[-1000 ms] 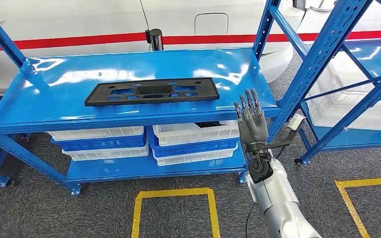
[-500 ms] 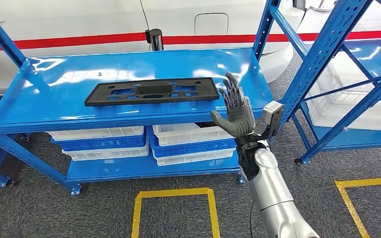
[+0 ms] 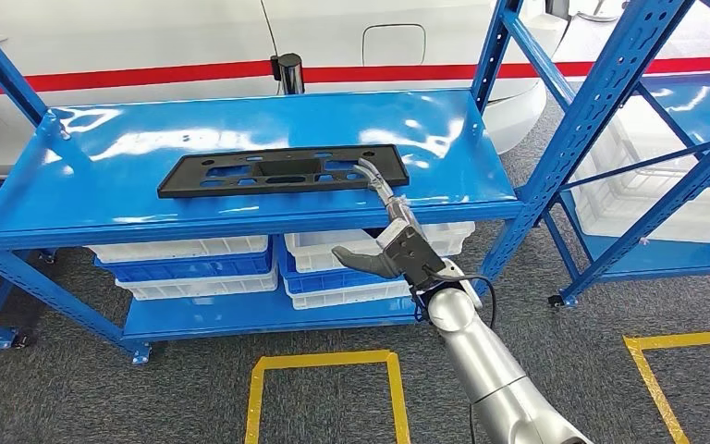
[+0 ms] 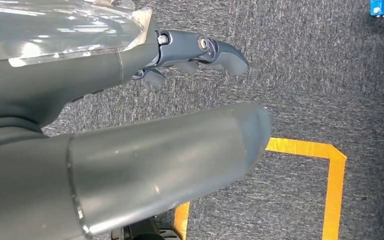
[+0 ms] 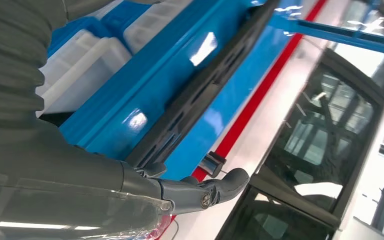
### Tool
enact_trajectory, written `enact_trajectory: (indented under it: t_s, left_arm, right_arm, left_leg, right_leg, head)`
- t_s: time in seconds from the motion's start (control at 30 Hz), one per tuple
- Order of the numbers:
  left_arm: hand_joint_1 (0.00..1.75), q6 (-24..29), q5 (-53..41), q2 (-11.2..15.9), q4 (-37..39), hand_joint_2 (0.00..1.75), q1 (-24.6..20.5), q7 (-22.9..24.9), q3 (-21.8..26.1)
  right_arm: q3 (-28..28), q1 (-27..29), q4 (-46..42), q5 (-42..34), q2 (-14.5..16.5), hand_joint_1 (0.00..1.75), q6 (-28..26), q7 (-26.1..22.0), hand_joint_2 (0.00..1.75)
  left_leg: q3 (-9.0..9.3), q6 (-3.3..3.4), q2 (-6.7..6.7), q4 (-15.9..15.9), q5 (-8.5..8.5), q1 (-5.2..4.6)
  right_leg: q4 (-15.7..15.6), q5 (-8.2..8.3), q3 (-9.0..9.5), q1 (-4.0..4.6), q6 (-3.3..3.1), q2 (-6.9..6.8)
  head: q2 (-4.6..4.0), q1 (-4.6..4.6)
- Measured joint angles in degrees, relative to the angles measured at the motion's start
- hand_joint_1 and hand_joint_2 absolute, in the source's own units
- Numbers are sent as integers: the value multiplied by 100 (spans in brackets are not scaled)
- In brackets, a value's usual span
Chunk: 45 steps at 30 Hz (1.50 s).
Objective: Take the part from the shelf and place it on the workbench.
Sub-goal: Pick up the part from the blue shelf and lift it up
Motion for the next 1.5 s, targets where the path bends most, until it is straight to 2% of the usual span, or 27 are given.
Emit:
enact_trajectory:
  t_s: [0.63,1.17,1.27,1.5]
  left_arm:
    - [0,-167,-158,2,0,0,-45,-128,-65]
    - [0,-303,-254,1,0,0,-108,-214,-186]
    - [0,-312,-260,0,0,0,-109,-216,-192]
    - [0,-313,-259,-2,3,0,-111,-214,-192]
  right_arm:
    - [1322,-41,298,3663,-189,0,-1495,905,175]
    - [2179,-34,446,6863,-326,0,-2779,1765,175]
    - [2244,-31,454,7152,-340,0,-2978,1846,175]
    - [2275,-50,456,7149,-342,0,-3092,1879,175]
  left_leg:
    - [0,0,0,0,0,0]
    - [1,0,1,0,0,0]
    - [1,0,1,0,0,0]
    - [0,0,0,0,0,0]
  right_leg:
    - [0,0,-1,0,0,0]
    - [0,0,-1,0,0,0]
    - [0,0,-1,0,0,0]
    - [0,0,-1,0,0,0]
  head:
    - [0,1]
    - [0,1]
    - [0,0]
    - [0,1]
